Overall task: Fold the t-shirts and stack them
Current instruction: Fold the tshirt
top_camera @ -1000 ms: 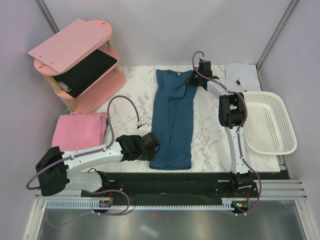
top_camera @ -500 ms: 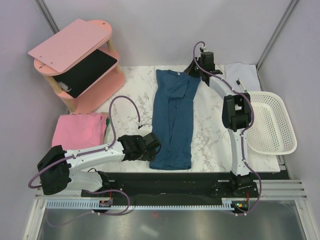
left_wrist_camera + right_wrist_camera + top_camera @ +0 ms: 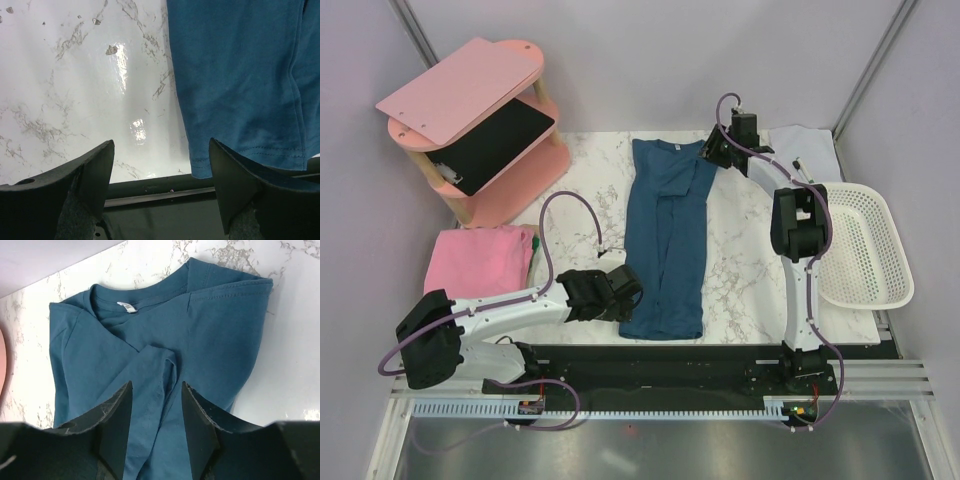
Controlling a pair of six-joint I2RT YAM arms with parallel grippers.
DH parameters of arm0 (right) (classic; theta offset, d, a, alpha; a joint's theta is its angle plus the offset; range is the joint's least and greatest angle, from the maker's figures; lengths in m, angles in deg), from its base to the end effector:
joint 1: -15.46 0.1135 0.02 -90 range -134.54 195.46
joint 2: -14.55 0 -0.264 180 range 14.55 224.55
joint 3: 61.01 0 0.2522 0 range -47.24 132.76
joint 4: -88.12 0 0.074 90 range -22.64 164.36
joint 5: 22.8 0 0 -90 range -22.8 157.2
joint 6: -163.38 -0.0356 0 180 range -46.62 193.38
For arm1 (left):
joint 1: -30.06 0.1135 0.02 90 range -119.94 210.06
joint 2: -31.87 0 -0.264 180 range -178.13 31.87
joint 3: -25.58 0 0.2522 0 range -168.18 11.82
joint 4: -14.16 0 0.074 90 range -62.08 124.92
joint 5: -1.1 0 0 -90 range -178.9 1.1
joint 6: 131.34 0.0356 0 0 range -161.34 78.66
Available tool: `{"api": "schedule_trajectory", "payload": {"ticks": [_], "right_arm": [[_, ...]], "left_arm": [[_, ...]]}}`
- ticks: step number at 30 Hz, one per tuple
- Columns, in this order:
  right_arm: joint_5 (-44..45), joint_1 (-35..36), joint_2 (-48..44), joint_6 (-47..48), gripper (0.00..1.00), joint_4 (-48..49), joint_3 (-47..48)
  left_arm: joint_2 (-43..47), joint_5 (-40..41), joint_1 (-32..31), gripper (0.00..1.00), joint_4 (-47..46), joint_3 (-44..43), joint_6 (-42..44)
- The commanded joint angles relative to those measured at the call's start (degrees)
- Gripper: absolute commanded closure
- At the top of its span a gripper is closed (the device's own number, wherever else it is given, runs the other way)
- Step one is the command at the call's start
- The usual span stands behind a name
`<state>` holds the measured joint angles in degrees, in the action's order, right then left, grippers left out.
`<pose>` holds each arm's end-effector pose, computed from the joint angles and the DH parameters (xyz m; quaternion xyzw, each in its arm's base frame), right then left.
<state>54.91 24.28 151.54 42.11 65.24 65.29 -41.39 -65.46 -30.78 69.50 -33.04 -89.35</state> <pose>0.5438 0.0921 0.1866 0.1209 0.8692 0.2497 0.4093 0.1217 -0.1891 0.2024 0.0726 0.9622 -0.0221 0.2617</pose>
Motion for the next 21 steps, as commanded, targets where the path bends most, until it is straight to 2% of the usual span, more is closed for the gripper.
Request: {"api": "schedule_trajectory", "payload": {"ticks": [1, 15, 21], "right_arm": [[-0.19, 0.23, 1.35, -0.11, 0.49, 0.95, 0.67], [-2.65, 0.41, 8.38, -2.66, 0.52, 1.21, 4.54], [-2.91, 0.50, 7.25, -3.01, 0.53, 2.70, 3.23]], "left_arm": [[-0.22, 0.64, 0.02, 0.18, -1.59, -0.31, 1.25], [-0.93, 0.47, 0.02, 0.18, -1.68, -0.23, 1.08], [-1.28, 0.11, 0.02, 0.18, -1.77, -0.14, 0.90]]}}
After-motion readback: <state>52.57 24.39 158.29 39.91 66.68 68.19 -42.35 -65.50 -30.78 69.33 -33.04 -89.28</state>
